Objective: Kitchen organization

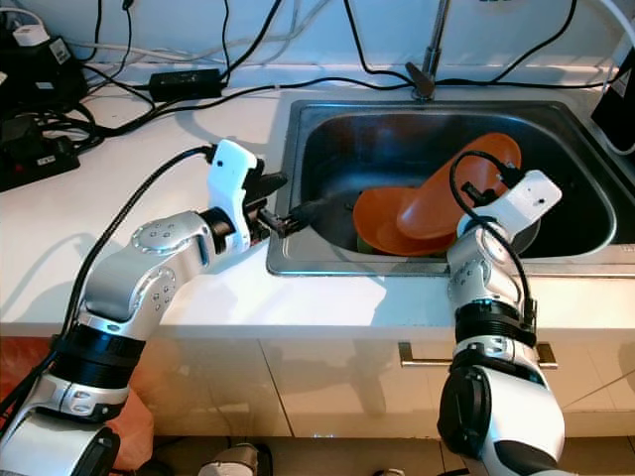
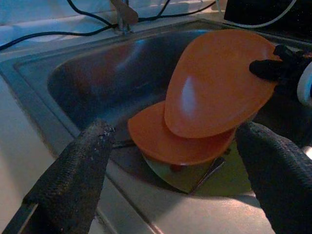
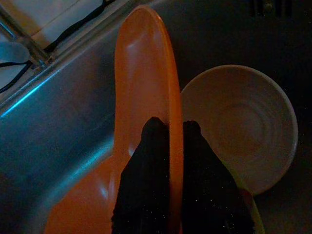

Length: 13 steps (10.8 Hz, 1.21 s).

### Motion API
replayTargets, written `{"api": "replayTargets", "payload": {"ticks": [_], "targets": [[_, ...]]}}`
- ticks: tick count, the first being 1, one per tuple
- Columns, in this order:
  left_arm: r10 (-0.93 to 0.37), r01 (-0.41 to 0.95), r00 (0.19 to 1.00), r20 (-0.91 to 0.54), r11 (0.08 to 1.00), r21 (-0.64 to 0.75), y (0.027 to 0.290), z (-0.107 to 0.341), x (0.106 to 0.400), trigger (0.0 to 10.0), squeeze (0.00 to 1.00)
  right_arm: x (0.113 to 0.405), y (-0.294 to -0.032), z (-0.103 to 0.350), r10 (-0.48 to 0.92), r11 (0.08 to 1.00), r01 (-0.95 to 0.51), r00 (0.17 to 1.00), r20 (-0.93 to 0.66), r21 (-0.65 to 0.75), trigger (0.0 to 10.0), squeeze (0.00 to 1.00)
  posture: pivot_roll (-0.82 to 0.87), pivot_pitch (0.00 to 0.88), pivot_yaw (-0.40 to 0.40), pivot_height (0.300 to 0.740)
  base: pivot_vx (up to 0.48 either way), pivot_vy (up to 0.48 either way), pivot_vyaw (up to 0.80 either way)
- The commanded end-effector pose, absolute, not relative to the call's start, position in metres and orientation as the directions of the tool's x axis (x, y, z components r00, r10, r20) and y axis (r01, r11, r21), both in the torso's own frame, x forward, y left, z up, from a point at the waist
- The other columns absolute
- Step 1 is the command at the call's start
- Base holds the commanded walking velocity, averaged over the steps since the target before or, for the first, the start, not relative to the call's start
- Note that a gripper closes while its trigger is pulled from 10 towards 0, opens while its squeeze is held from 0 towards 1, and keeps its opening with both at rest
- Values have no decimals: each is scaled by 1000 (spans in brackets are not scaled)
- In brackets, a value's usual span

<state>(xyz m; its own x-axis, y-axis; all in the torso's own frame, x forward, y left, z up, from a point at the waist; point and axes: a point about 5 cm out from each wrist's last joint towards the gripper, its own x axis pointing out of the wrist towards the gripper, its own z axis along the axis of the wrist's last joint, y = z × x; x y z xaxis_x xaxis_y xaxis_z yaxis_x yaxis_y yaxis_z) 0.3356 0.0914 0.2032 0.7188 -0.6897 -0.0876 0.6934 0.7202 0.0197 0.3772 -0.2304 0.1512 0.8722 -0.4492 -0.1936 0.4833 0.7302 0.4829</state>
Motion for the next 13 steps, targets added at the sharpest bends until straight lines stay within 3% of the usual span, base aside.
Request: {"api": "replayTargets", "payload": {"ticks": [1,2,3,8,9,11,13], "targets": [[-682,686,726,-89,726,36,94,204,338,10000,824,368,-233,123,-451,712,541,841,-299,447,10000,0,135,81,65,740,0,0,0],[-680,685,728,-89,728,39,94,204,338,10000,659,368,-233,122,-452,712,544,839,-304,444,10000,627,135,82,63,740,0,0,0],[-675,674,735,-72,738,-38,95,206,339,10000,604,368,-233,121,-451,705,547,837,-310,452,10000,1000,135,82,63,740,0,0,0],[-680,683,728,-89,731,5,96,203,337,10000,580,368,-234,122,-443,702,538,843,-305,467,10000,1000,135,83,58,740,0,0,0],[-680,683,728,-89,730,6,96,203,338,10000,494,370,-233,125,-435,715,523,853,-289,464,10000,1000,133,80,57,740,0,0,0],[-665,667,743,-73,745,6,97,203,338,10000,0,376,-224,142,-393,789,437,899,-193,432,10000,1000,128,75,51,740,0,0,0],[-619,619,784,-49,785,-26,104,203,340,10000,0,378,-221,153,-384,845,402,915,-124,352,10000,1000,122,75,41,740,0,0,0]]}}
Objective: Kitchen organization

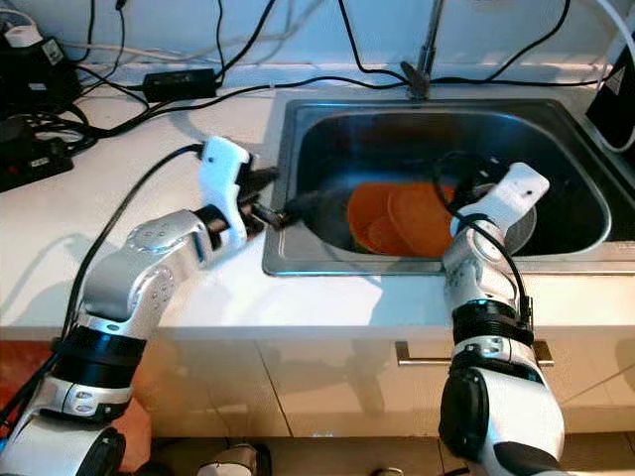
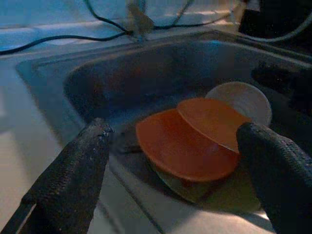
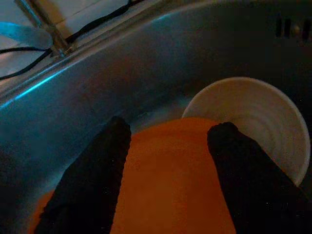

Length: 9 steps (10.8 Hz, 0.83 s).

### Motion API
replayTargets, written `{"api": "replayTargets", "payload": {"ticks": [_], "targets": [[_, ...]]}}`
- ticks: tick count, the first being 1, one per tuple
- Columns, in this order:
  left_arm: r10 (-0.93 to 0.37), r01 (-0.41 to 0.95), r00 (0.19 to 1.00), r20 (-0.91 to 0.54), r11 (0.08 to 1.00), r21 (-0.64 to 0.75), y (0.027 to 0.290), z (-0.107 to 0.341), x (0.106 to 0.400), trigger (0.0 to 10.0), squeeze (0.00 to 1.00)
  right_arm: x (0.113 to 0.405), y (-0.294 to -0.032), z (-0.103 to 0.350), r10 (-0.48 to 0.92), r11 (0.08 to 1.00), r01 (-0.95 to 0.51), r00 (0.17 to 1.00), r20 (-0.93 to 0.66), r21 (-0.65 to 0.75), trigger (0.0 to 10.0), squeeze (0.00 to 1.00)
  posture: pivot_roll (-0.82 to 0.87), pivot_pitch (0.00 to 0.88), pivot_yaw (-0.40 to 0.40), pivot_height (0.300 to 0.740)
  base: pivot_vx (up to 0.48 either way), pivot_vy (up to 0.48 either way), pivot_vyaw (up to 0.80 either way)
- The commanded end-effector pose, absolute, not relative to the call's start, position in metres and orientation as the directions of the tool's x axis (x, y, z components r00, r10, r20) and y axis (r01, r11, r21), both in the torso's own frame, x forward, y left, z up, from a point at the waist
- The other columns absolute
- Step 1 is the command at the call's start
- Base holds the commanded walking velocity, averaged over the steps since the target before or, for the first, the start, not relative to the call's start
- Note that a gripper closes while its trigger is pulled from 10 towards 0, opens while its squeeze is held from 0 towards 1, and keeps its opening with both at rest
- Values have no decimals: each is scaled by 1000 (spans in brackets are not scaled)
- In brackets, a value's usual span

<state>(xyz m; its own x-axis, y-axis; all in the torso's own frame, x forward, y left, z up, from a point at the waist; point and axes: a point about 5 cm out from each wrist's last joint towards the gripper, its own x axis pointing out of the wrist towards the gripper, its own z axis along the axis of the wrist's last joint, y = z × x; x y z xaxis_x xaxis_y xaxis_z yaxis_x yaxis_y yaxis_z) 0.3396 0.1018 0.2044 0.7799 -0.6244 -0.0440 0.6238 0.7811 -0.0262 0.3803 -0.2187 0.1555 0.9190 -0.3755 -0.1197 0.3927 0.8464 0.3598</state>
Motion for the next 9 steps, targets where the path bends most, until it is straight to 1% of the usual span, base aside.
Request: {"api": "replayTargets", "payload": {"ticks": [1,3,4,5,6,8,9], "targets": [[-587,585,809,-30,809,-56,109,203,341,10000,0,379,-219,158,-365,874,371,928,-78,314,10000,1000,118,76,37,740,0,0,0],[-523,520,852,5,845,-125,119,204,343,10000,0,379,-211,168,-301,929,294,954,-3,225,10000,1000,116,77,33,740,0,0,0],[-438,437,899,23,888,-146,129,203,346,10000,0,378,-206,175,-274,946,262,961,40,191,10000,1000,112,76,30,740,0,0,0],[-320,327,944,81,940,-99,145,209,351,10000,0,375,-197,187,-192,972,173,974,116,158,10000,1000,105,68,25,740,0,0,0],[-287,294,952,110,954,-63,150,211,351,10000,0,372,-194,193,-145,981,119,976,165,153,10000,1000,105,68,25,740,0,0,0],[-226,240,964,140,967,-90,159,214,353,10000,0,361,-200,199,-117,992,103,966,230,73,10000,1000,92,61,20,740,0,0,0],[-226,245,960,164,963,-112,159,215,352,10000,0,354,-200,204,-74,997,69,962,263,28,10000,1000,87,59,20,740,0,0,0]]}}
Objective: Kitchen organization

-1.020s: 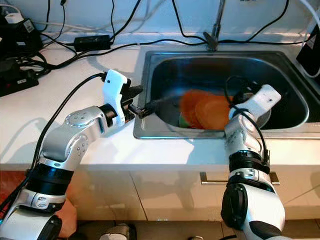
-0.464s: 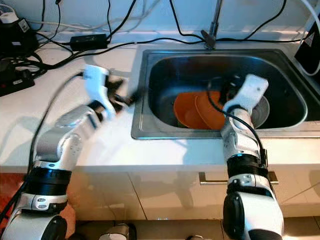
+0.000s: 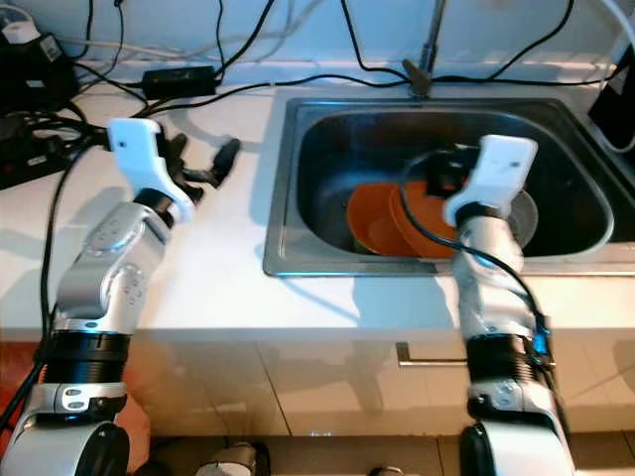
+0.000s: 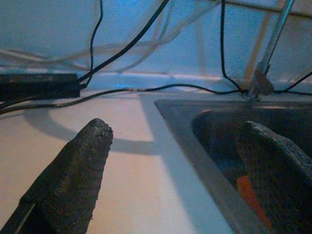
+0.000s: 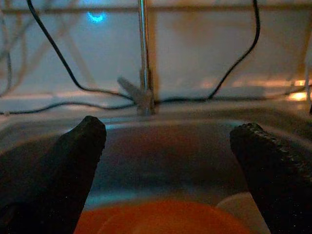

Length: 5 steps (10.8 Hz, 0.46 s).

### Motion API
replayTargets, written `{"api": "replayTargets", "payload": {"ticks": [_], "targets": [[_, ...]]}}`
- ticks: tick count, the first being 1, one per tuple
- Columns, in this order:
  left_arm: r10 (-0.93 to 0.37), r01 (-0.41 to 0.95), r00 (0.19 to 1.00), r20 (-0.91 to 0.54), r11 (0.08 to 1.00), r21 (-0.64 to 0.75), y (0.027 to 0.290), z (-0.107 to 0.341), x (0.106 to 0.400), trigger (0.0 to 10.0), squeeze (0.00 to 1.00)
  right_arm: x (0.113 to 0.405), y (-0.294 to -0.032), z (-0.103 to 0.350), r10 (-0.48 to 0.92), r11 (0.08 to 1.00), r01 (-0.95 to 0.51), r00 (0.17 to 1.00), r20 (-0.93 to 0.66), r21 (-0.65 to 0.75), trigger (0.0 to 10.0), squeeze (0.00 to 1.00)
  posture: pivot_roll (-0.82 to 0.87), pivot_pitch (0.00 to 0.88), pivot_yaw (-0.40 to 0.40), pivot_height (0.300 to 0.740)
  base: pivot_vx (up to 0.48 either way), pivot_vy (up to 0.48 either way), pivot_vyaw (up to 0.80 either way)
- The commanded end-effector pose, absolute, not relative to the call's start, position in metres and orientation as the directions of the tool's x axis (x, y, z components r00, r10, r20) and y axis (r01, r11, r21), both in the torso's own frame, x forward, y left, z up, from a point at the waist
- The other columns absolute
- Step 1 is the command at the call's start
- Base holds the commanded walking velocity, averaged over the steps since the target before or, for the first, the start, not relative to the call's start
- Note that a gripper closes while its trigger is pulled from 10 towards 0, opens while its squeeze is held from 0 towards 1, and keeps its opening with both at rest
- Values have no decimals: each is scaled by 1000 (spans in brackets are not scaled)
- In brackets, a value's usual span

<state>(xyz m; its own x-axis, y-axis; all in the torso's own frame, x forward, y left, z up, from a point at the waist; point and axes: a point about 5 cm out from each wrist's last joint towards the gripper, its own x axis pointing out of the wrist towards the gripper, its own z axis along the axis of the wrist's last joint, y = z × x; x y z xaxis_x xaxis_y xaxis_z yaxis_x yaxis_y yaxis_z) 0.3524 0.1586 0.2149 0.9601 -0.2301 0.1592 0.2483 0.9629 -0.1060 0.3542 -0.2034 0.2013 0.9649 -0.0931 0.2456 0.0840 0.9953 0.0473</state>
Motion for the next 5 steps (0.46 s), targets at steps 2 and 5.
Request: {"api": "replayTargets", "payload": {"ticks": [2,5], "targets": [[-231,252,955,188,963,-99,156,217,351,10000,0,348,-202,209,-56,998,55,959,276,11,10000,1000,86,59,22,740,0,0,-338],[-229,246,951,207,967,-60,153,219,351,10000,0,344,-201,213,-54,999,52,957,284,17,10000,1000,77,61,35,740,0,0,-748]]}}
